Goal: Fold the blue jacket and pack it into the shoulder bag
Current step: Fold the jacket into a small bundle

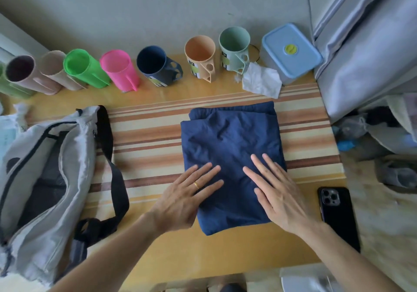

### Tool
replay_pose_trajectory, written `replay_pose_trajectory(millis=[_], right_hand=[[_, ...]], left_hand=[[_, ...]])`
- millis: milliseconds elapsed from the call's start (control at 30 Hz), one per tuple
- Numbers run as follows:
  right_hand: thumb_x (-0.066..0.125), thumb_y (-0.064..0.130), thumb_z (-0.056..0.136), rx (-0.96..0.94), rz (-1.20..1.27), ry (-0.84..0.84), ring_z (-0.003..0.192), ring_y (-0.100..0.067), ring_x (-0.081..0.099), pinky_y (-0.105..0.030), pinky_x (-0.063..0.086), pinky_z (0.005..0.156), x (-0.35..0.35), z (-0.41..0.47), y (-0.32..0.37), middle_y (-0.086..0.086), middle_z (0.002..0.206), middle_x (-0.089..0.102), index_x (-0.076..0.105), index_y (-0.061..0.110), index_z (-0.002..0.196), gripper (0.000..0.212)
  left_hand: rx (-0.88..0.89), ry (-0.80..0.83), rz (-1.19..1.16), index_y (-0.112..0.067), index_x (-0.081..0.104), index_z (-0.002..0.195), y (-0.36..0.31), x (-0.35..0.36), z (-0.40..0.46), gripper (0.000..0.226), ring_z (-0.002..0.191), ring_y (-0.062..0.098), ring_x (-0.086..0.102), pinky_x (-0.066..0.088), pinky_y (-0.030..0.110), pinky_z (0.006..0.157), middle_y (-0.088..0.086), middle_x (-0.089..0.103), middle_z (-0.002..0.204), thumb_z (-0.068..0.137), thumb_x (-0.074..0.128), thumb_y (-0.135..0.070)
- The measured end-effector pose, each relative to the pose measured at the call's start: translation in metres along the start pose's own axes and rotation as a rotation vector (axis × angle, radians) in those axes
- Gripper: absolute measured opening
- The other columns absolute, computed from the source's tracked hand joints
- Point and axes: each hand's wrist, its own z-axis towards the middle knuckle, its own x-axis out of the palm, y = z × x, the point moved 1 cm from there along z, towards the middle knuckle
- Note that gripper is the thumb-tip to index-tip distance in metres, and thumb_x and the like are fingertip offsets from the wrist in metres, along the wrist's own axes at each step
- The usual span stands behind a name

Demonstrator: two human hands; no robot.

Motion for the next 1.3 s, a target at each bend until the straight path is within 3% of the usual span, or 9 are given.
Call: replay_pose_trajectory(millis=[133, 333, 500, 633, 833, 933, 1033, 1167, 1300], right_hand=[[0.037, 0.028, 0.106, -0.128, -0.008, 0.072, 0.158, -0.02, 0.007, -0.038, 0.019, 0.125, -0.013, 0.026, -0.012, 0.005, 0.17, 0.018, 0.035, 0.026, 0.156, 0.05], [0.044, 0.044, 0.103, 0.087, 0.309, 0.249, 0.152, -0.002, 0.023, -0.042, 0.034, 0.119, -0.013, 0.06, -0.031, 0.014, 0.153, 0.05, 0.065, 0.027, 0.133, 0.04], [0.059, 0.077, 0.076, 0.359, 1.048, 0.462, 0.128, 0.008, 0.053, -0.029, 0.036, 0.116, -0.05, 0.059, -0.03, 0.018, 0.132, 0.067, 0.074, 0.029, 0.119, 0.066], [0.082, 0.079, 0.046, 0.562, 1.647, 0.352, 0.112, -0.019, 0.071, -0.032, 0.056, 0.093, -0.063, 0.059, -0.036, -0.008, 0.127, 0.073, 0.066, 0.013, 0.127, 0.105], [0.081, 0.061, 0.069, 0.613, 0.793, 0.071, 0.09, -0.001, 0.063, -0.021, 0.048, 0.071, -0.053, 0.075, -0.013, 0.018, 0.095, 0.067, 0.059, 0.037, 0.1, 0.045], [0.06, 0.075, 0.078, 0.782, 0.485, -0.164, 0.073, -0.026, 0.067, -0.029, 0.043, 0.055, -0.03, 0.095, -0.01, 0.002, 0.07, 0.067, 0.061, 0.02, 0.075, 0.056], [0.074, 0.06, 0.078, 0.918, 0.276, -0.301, 0.084, -0.029, 0.061, -0.039, 0.051, 0.067, -0.021, 0.112, -0.01, -0.005, 0.095, 0.069, 0.059, 0.015, 0.098, 0.051], [0.069, 0.022, 0.089, 0.463, -0.017, -0.717, 0.093, -0.034, 0.055, -0.045, 0.045, 0.079, -0.031, 0.113, 0.033, -0.012, 0.102, 0.061, 0.063, 0.011, 0.108, 0.022], [0.046, 0.036, 0.104, 0.167, -0.018, -0.349, 0.131, -0.035, 0.051, -0.048, 0.038, 0.11, 0.006, 0.105, 0.057, -0.013, 0.136, 0.061, 0.063, 0.015, 0.13, 0.037]], left_hand=[[0.052, 0.146, 0.06, -0.02, 0.011, 0.166, -0.004, 0.025, -0.016, 0.095, 0.162, 0.026, 0.001, 0.005, 0.047, 0.129, 0.005, 0.004, 0.175, 0.083, 0.056, -0.033], [-0.088, -0.028, -0.144, -0.03, 0.055, 0.146, -0.013, 0.04, -0.003, 0.054, 0.155, 0.02, 0.034, 0.017, 0.042, 0.128, -0.004, 0.046, 0.161, 0.092, 0.055, -0.024], [-0.556, -0.211, -1.053, -0.033, 0.069, 0.106, -0.015, -0.018, 0.0, 0.022, 0.091, 0.0, 0.068, 0.052, 0.022, 0.088, -0.007, 0.075, 0.097, 0.096, 0.052, -0.023], [-1.047, -0.334, -1.314, -0.012, 0.072, 0.097, 0.012, -0.036, 0.034, 0.046, 0.092, 0.019, 0.073, 0.056, 0.04, 0.087, 0.002, 0.078, 0.096, 0.098, 0.055, -0.054], [-1.455, -0.364, -0.923, -0.011, 0.07, 0.099, 0.035, -0.031, 0.076, 0.049, 0.094, 0.038, 0.068, 0.059, 0.048, 0.085, 0.013, 0.073, 0.097, 0.097, 0.05, -0.055], [-1.505, -0.428, -0.718, -0.017, 0.059, 0.107, 0.028, -0.03, 0.076, 0.052, 0.101, 0.035, 0.066, 0.054, 0.044, 0.082, 0.006, 0.07, 0.106, 0.089, 0.054, -0.065], [-1.549, -0.369, -0.751, -0.015, 0.053, 0.122, 0.029, -0.025, 0.074, 0.072, 0.114, 0.034, 0.062, 0.043, 0.042, 0.083, 0.006, 0.062, 0.123, 0.083, 0.056, -0.075], [-1.481, -0.302, -0.715, -0.012, 0.056, 0.12, 0.037, -0.022, 0.075, 0.072, 0.112, 0.034, 0.063, 0.047, 0.043, 0.088, 0.007, 0.064, 0.121, 0.085, 0.053, -0.076], [-1.472, -0.262, -0.852, -0.012, 0.064, 0.096, 0.043, -0.027, 0.072, 0.067, 0.093, 0.032, 0.069, 0.057, 0.042, 0.08, 0.006, 0.072, 0.095, 0.081, 0.056, -0.077]])
